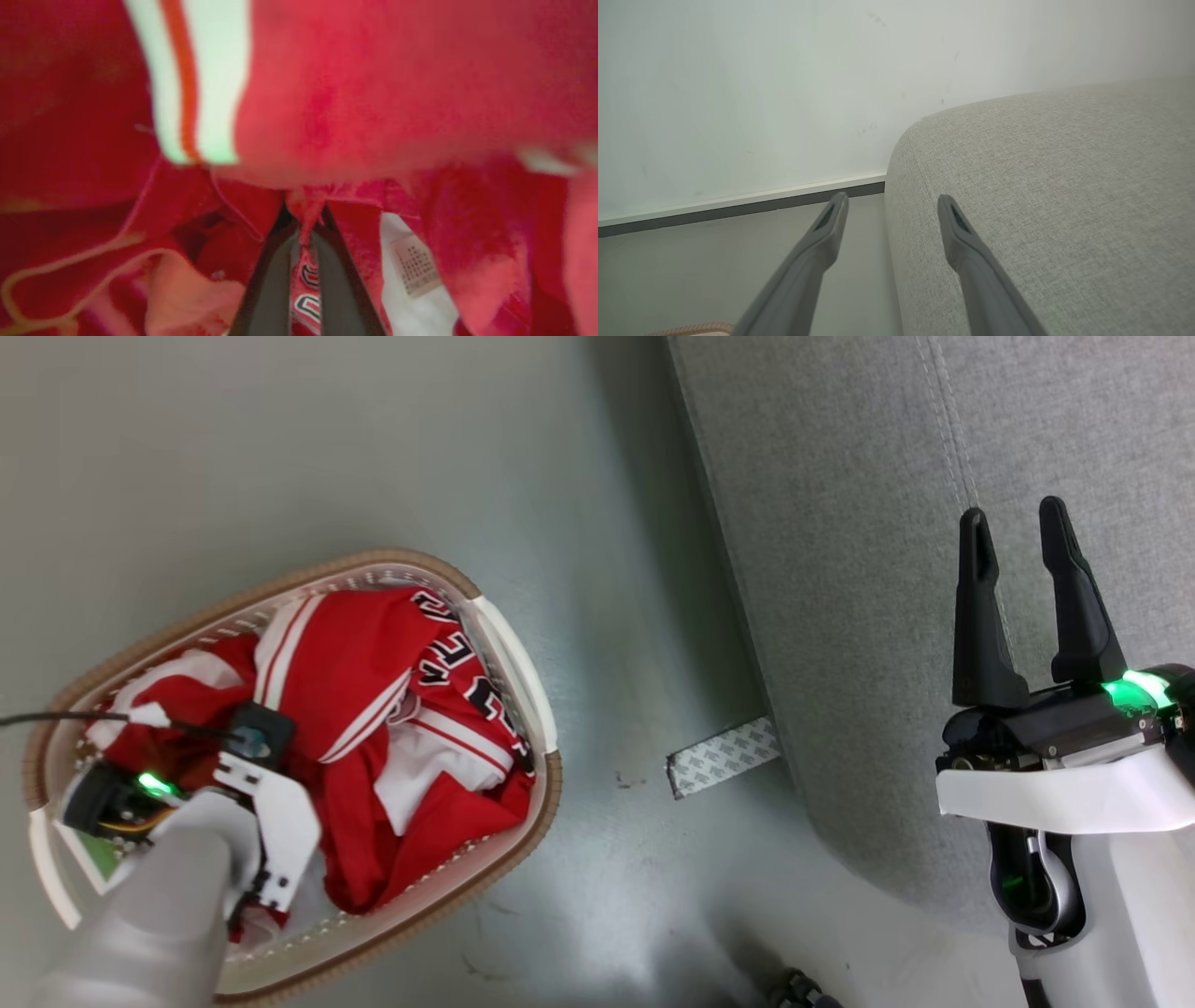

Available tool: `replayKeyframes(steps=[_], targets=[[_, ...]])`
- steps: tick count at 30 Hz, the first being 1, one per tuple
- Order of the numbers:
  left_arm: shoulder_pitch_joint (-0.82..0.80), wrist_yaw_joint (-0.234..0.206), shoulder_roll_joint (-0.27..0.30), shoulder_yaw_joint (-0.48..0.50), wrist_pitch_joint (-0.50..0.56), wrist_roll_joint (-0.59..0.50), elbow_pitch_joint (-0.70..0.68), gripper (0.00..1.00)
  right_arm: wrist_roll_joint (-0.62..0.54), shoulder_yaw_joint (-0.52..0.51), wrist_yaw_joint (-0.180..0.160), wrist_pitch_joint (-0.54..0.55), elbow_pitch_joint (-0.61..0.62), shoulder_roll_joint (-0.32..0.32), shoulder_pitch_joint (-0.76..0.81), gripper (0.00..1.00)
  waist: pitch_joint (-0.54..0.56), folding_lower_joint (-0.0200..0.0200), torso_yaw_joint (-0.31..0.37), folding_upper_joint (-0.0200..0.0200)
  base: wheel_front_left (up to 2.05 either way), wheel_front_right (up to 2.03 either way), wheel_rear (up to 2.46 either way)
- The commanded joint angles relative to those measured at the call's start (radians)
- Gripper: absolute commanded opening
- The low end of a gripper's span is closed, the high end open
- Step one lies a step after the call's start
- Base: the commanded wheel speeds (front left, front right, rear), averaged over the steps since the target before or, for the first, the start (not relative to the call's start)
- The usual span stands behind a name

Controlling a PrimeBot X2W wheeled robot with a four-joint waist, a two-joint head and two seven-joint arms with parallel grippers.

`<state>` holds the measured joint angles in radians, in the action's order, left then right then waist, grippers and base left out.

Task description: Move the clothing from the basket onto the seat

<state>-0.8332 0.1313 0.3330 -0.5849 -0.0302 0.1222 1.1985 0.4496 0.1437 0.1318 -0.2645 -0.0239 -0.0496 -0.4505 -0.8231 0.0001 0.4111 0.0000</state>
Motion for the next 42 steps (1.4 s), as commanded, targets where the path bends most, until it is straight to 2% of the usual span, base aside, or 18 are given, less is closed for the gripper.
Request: replayKeyframes(steps=[1,7,17,25,30,42], targets=[[-0.004,-0.001,-0.003,-0.001,-0.013,0.009,0.010,0.00,-0.007,-0.003,-0.002,0.000,-0.003,-0.002,-0.016,1.00,0.011,-0.0001,-0.010,0.0000,0.00,0.00,0.00],[0.019,-0.001,-0.041,-0.002,-0.075,0.050,0.038,0.00,-0.034,-0.007,-0.002,0.000,-0.018,-0.002,-0.014,1.00,0.080,-0.0001,-0.043,0.0000,0.00,0.00,0.00],[0.105,-0.001,-0.141,0.011,-0.198,0.129,0.047,0.00,-0.102,-0.024,-0.002,0.000,-0.062,-0.002,0.043,1.00,0.328,-0.0001,-0.144,0.0000,0.00,0.00,0.00],[0.161,-0.001,-0.198,0.013,-0.231,0.210,-0.018,0.00,-0.157,-0.008,-0.002,0.000,-0.116,-0.003,0.091,1.00,0.493,-0.0001,-0.242,0.0000,0.00,0.00,0.00],[0.199,-0.001,-0.207,0.023,-0.235,0.253,-0.085,0.00,-0.166,-0.004,-0.002,0.000,-0.137,-0.003,0.122,1.00,0.569,-0.0001,-0.278,0.0000,0.00,0.00,0.00],[0.336,-0.007,-0.179,0.116,-0.234,0.296,-0.480,0.00,-0.161,0.029,-0.002,0.000,-0.175,-0.002,0.214,1.00,0.724,-0.0001,-0.347,0.0000,0.00,0.00,0.00]])
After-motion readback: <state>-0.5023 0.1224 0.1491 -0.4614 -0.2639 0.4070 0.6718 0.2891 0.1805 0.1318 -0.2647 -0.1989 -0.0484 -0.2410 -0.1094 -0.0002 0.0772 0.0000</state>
